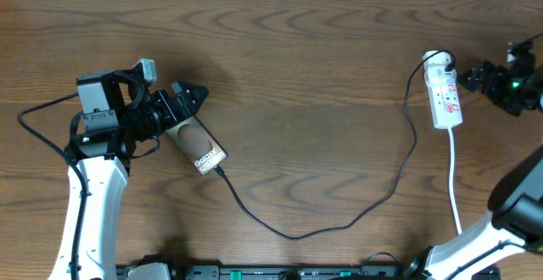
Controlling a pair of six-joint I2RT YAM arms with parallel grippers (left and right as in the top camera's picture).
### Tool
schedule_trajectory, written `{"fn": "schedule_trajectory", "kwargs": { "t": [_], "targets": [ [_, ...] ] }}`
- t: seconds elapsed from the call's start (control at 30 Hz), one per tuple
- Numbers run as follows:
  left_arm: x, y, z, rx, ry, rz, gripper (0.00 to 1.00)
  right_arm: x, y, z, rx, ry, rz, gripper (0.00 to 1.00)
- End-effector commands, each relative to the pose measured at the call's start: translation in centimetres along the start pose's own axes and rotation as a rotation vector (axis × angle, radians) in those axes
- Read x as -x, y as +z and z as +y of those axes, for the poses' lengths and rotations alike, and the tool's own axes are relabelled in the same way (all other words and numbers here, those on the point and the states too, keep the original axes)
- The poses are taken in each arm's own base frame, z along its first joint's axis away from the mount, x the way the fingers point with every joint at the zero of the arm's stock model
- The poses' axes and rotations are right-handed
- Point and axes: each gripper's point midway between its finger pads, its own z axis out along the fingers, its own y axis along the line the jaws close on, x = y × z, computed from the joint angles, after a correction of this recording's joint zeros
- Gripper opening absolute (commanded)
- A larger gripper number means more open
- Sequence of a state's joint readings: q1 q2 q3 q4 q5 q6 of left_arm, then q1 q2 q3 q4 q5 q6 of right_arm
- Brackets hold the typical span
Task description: Plug charger to phone and switch on socket
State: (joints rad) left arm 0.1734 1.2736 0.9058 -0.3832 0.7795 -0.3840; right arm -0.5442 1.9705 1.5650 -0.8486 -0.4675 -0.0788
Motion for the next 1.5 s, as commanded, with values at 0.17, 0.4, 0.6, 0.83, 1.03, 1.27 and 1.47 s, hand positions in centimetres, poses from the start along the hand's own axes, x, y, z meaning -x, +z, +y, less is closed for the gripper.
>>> {"fn": "schedule_trajectory", "kwargs": {
  "t": [0.17, 0.4, 0.6, 0.83, 1.03, 1.27, 1.47],
  "targets": [
    [0.9, -0.2, -0.6, -0.004, 0.043, -0.018, 0.98, 2.0, 3.0, 1.6, 0.076, -0.142, 0.103, 0.99],
    [0.9, -0.2, -0.6, -0.004, 0.042, -0.018, 0.98, 2.7, 3.9, 1.3, 0.089, -0.198, 0.137, 0.99],
    [0.9, -0.2, -0.6, -0.004, 0.042, -0.018, 0.98, 0.9, 6.3, 2.1, 0.204, -0.231, 0.194, 0.99],
    [0.9, -0.2, -0.6, -0.004, 0.039, -0.017, 0.98, -0.1, 8.1, 4.2, 0.261, -0.285, 0.229, 0.99],
    [0.8, -0.2, -0.6, -0.003, 0.037, -0.015, 0.98, -0.2, 8.6, 3.7, 0.192, -0.289, 0.248, 0.99],
    [0.8, -0.2, -0.6, -0.002, 0.036, -0.015, 0.98, 0.6, 8.4, 2.7, 0.118, -0.285, 0.242, 0.99],
    [0.8, -0.2, -0.6, -0.002, 0.036, -0.014, 0.98, 1.9, 7.2, 3.1, 0.104, -0.299, 0.220, 0.99]
  ]
}}
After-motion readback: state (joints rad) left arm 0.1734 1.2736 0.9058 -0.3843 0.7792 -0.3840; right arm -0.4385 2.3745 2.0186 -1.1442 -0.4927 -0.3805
